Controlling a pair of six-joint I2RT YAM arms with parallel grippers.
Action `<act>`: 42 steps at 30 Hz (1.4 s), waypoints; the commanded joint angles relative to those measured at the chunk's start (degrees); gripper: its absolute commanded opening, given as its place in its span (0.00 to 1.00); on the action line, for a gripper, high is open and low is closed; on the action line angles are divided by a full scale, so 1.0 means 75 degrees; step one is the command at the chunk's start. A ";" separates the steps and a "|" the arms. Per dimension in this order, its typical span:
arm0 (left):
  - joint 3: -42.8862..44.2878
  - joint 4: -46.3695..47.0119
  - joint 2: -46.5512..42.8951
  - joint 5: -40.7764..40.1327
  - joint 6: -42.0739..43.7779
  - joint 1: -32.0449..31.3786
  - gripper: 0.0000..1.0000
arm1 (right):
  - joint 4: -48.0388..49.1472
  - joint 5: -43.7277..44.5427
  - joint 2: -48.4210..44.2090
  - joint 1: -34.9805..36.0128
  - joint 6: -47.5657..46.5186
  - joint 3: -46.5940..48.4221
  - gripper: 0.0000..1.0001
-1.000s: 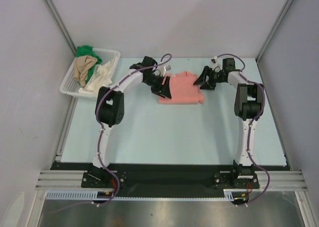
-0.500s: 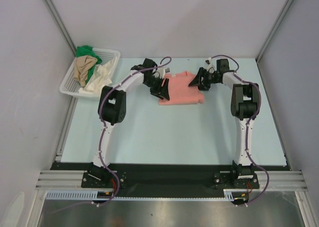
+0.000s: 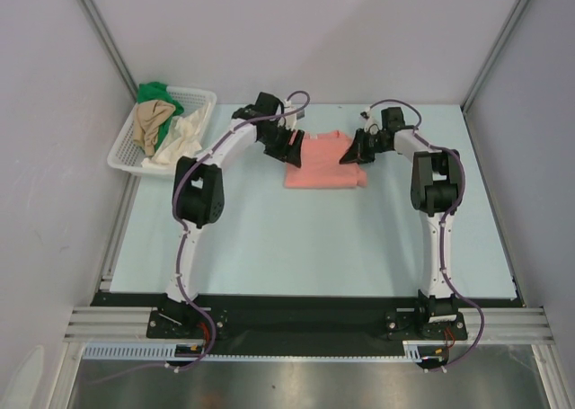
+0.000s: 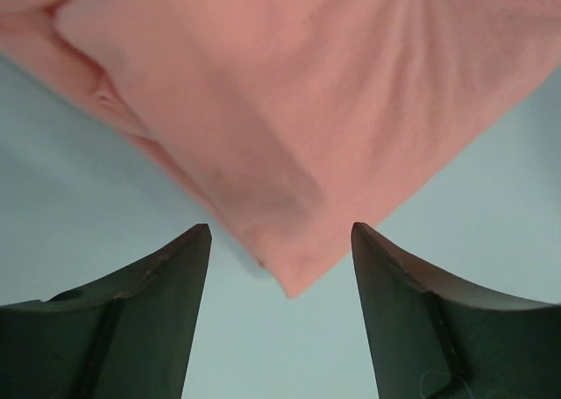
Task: Fold and stack the t-shirts
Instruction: Neatly place the folded tshirt to the corner
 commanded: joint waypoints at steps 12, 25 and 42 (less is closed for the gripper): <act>-0.0446 -0.0125 -0.1736 -0.1847 0.1220 0.0273 0.69 | -0.2568 0.1582 -0.0089 -0.1890 -0.2633 0.2594 0.00; -0.0082 -0.0113 -0.1091 -0.2246 0.1431 0.0179 0.70 | -0.2912 0.3584 0.0651 -0.2617 -0.3303 0.3956 0.00; -0.0375 -0.0149 -0.1185 -0.2516 0.1642 -0.0243 0.69 | -0.1963 0.6830 0.1179 -0.2687 -0.2588 0.4754 0.00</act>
